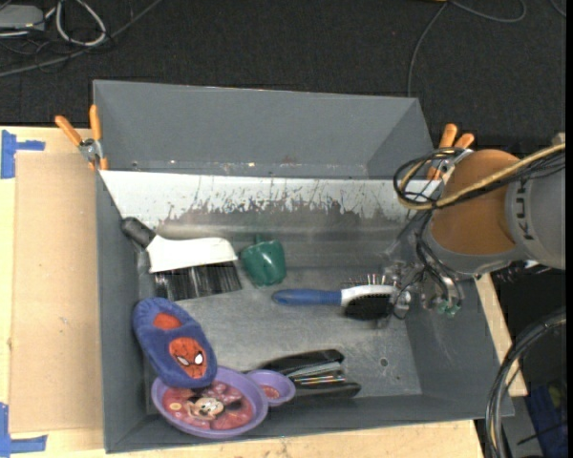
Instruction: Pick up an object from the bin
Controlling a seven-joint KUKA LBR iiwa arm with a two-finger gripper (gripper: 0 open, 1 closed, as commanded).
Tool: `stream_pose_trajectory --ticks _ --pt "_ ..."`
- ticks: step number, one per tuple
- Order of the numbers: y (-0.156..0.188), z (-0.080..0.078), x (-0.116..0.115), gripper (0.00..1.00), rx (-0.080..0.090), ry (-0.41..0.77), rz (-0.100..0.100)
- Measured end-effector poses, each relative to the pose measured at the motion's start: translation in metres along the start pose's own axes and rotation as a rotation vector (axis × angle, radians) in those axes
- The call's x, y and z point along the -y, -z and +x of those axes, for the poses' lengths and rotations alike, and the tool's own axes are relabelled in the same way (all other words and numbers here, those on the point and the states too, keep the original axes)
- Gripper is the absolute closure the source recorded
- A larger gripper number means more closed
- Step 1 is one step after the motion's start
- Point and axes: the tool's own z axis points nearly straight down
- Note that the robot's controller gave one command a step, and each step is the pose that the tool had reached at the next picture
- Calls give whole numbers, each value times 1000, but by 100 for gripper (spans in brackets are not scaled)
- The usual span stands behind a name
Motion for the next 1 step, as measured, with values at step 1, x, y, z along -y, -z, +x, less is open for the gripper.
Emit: stream_pose_trajectory --ticks 1 --pt "0 0 0 100 0 1 0"
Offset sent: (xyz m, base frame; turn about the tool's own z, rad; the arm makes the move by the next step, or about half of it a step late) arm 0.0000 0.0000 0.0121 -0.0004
